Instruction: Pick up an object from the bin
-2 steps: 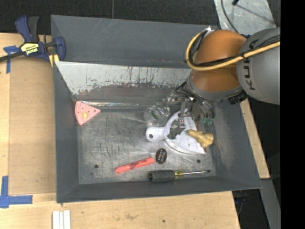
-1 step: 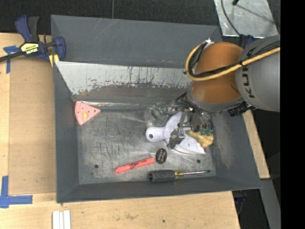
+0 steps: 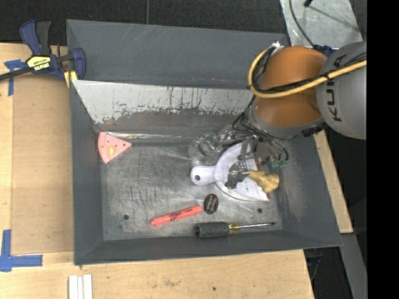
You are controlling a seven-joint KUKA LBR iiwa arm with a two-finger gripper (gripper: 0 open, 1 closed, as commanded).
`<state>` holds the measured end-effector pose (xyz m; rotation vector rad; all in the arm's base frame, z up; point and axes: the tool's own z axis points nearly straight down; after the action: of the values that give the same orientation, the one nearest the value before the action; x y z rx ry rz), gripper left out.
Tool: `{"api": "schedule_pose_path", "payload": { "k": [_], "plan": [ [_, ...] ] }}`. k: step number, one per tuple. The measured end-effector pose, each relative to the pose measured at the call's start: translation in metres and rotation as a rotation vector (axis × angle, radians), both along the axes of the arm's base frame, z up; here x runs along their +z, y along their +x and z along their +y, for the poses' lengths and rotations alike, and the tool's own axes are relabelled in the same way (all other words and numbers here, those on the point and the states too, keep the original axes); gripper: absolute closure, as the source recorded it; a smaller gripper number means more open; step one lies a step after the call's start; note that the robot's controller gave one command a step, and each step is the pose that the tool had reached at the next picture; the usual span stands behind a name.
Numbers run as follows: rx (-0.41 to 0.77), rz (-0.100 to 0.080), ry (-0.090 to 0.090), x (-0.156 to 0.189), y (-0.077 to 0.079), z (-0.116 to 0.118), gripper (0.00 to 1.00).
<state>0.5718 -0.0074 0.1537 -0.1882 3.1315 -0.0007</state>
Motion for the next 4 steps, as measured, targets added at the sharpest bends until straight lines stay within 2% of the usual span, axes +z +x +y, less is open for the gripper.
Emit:
{"api": "schedule_pose_path", "payload": {
  "k": [1, 2, 4],
  "plan": [
    [-0.013, -0.014, -0.001, -0.0646, 0.0106, 0.0022, 0.0],
    [-0.02, -0.026, 0.0, -0.0651, 0.0137, 0.0022, 1.0],
    [-0.02, -0.019, -0.001, -0.0616, 0.013, 0.002, 1.0]
  ]
}}
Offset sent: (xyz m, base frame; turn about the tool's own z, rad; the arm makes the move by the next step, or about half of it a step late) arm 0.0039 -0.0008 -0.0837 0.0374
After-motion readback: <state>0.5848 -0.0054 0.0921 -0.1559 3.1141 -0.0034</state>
